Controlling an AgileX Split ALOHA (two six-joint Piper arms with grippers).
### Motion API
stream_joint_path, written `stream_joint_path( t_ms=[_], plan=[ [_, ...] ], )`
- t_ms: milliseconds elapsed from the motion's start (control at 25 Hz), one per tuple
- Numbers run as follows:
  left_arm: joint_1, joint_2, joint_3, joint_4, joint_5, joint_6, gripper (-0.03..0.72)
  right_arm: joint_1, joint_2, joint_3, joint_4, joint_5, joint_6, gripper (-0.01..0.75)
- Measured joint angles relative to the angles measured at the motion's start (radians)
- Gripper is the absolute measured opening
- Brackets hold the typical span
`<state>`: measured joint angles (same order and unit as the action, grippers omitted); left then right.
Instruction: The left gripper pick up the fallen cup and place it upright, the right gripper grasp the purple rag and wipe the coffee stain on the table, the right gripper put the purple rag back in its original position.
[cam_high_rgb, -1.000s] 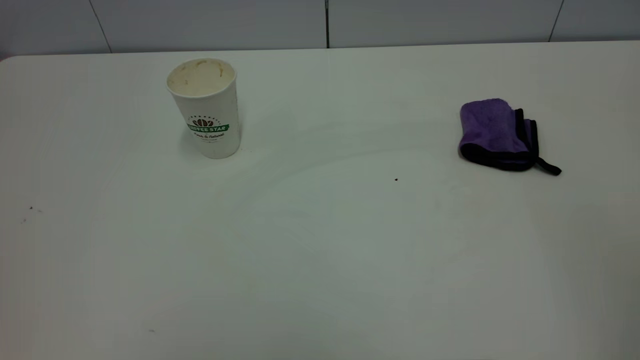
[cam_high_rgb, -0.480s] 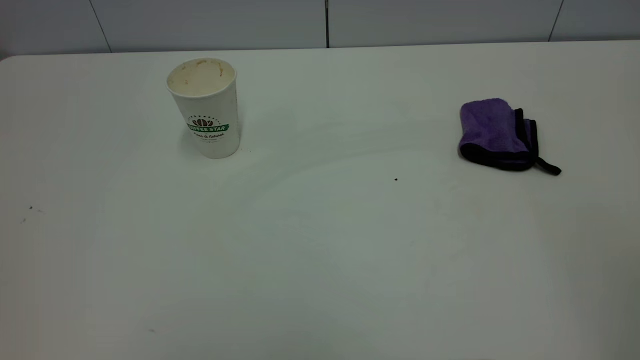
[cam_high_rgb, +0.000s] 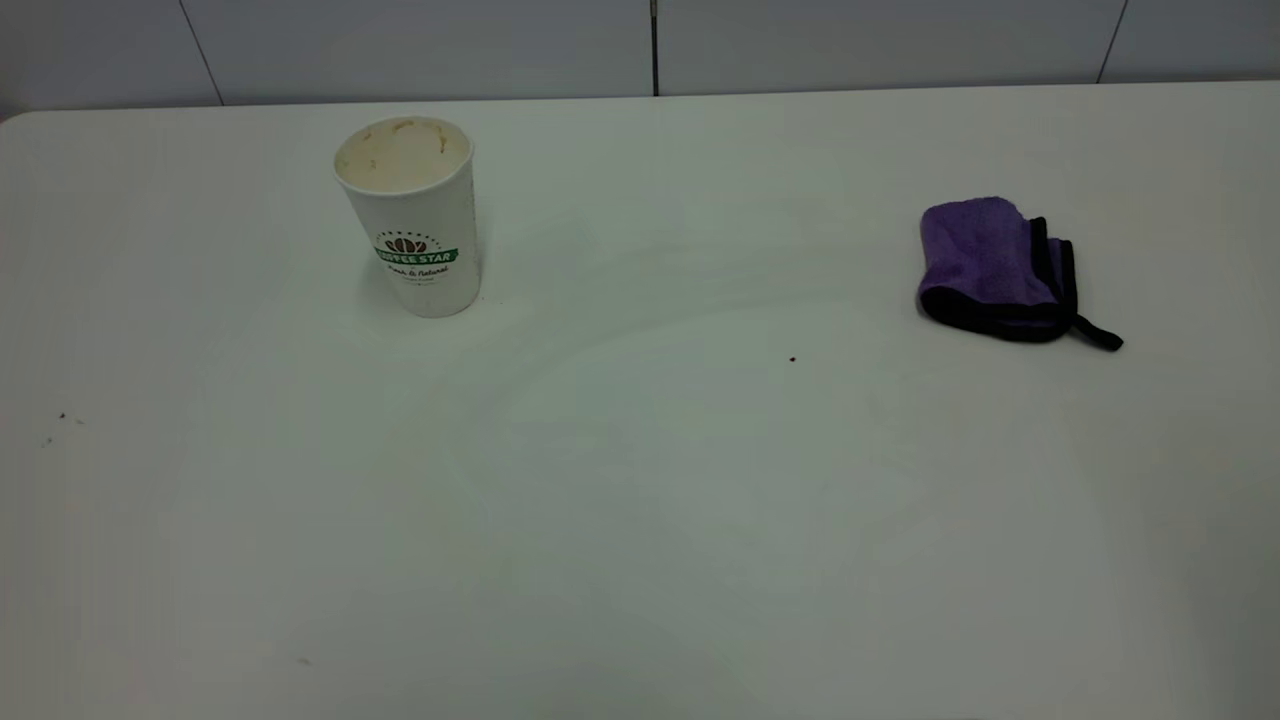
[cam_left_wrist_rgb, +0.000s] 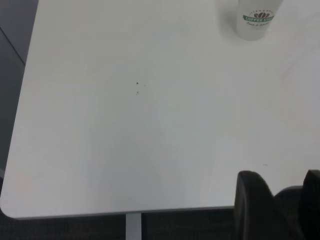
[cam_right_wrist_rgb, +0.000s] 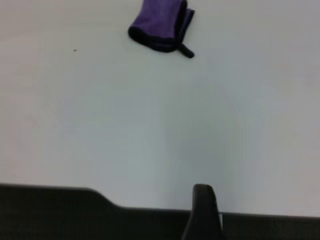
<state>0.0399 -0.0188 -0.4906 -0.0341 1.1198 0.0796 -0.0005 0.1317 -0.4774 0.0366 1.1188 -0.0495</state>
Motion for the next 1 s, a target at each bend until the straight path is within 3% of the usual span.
stream_joint_path(
  t_ms=[160,1000],
  plan=[
    [0.000,0.000,0.000,0.000,0.000,0.000,0.254,-0.058,-0.074,0.000,0.000,0.000,0.002,0.612],
    [0.000,0.000,0.000,0.000,0.000,0.000,0.254,-0.060,-0.148,0.000,0.000,0.001,0.002,0.592]
  ],
)
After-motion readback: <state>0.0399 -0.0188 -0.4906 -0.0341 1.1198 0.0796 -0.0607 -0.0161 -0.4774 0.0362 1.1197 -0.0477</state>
